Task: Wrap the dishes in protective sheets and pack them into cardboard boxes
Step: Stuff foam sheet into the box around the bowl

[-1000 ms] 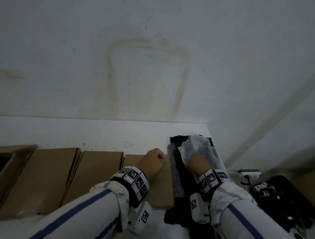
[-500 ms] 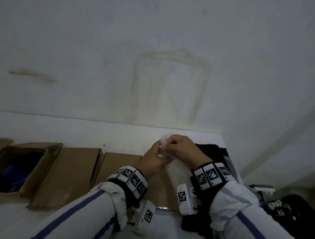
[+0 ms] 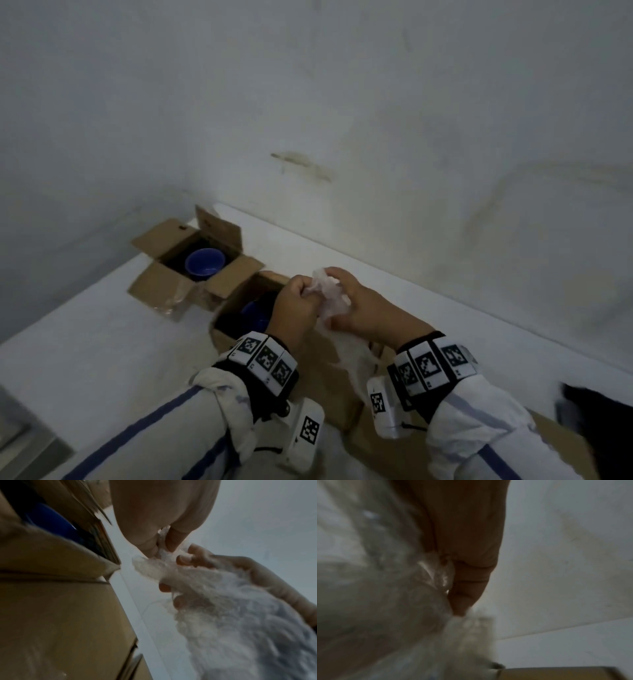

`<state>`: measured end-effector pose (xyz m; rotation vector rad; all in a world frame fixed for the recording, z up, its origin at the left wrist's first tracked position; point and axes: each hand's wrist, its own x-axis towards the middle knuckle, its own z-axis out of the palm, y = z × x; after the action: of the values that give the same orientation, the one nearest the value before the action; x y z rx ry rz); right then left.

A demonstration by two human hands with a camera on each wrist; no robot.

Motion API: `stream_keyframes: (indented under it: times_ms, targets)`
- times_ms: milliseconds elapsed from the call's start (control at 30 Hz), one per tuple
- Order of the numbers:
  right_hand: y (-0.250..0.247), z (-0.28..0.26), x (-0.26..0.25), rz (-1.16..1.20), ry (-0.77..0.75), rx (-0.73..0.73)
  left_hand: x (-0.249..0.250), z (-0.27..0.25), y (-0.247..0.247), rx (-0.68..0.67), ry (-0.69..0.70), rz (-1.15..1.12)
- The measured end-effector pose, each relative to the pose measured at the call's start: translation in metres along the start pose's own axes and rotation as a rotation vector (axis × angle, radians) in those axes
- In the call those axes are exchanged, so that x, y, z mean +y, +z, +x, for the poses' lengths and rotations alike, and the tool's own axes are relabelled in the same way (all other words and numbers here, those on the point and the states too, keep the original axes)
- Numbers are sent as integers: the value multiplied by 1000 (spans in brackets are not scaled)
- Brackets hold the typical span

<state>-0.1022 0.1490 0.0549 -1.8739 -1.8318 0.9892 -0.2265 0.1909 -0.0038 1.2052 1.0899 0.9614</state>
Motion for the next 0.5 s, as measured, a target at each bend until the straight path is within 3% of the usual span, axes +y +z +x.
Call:
stream_keyframes:
  times_ms: [67, 133, 233, 333, 433, 500]
  targets:
    - [16, 24, -23, -176, -5, -43, -4, 6, -32, 54, -29, -47]
    - [32, 48, -36, -217, -16, 54, -9, 9, -58, 47, -55, -34]
    - [55, 82, -36, -2, 90, 281, -21, 11, -90, 58, -18, 187]
    - [74, 105, -36, 283, 210, 485, -33, 12, -116, 200, 63, 483]
    - [93, 113, -43, 433, 244, 503, -48, 21, -134, 307, 2, 529]
    - [106, 117, -45, 297, 228, 466, -53, 27, -139, 301, -81, 419]
